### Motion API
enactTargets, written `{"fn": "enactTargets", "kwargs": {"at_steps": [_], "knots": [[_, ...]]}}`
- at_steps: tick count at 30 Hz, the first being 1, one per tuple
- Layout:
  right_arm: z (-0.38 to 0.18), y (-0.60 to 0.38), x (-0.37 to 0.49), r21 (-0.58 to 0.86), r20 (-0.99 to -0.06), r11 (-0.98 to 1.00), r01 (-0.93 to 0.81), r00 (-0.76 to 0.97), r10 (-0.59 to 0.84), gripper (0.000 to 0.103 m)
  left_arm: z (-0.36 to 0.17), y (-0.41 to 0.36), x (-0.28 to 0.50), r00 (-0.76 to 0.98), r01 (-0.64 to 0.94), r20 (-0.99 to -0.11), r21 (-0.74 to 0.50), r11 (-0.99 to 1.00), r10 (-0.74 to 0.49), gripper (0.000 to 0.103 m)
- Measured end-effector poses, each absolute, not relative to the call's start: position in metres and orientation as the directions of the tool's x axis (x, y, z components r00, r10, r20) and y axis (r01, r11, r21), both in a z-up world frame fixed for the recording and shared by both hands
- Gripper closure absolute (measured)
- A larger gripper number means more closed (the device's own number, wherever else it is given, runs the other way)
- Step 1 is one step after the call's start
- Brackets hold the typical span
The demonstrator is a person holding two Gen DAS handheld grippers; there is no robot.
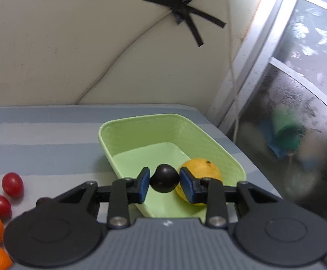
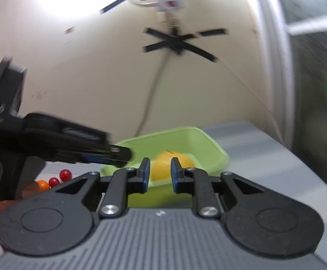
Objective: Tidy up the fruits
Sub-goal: 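Carry both fruits over the green basket and open both grippers, then grasp an orange cherry tomato with the right gripper while the left gripper grasps a tangerine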
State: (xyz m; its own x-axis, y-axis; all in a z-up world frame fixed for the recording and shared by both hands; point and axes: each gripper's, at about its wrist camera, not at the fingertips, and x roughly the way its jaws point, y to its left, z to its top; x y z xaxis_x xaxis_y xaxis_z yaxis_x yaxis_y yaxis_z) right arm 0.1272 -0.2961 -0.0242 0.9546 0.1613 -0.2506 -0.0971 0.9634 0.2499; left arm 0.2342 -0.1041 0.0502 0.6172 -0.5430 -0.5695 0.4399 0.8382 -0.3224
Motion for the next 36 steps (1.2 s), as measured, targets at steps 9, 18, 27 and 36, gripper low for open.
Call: {"fn": "enactTargets", "kwargs": {"at_steps": [9,18,27,36], "knots": [[-0.040,-0.288,0.120,0.302,-0.354,0.929,-0.213,0.880,0.316,0.042,0.059,-0.121,0.222,0.610,0.504,-0.561,-0.272,0.820,-0.561,0.074],[-0.044,-0.258,0.119,0.160,-0.395,0.962,-0.223,0.878,0.270,0.066,0.061,-0.112,0.226,0.617,0.490,-0.570,-0.262,0.832,-0.543,0.072],[-0.020,-0.241,0.156,0.057,-0.273,0.981,-0.184,0.943,0.192,0.065,0.061,-0.100,0.259,0.619,0.383,-0.592,-0.346,0.857,-0.516,0.071],[-0.015,-0.243,0.162,0.070,-0.235,0.987,-0.147,0.959,0.159,0.050,0.087,-0.003,0.209,0.720,0.320,-0.496,-0.382,0.867,-0.485,0.064]]}}
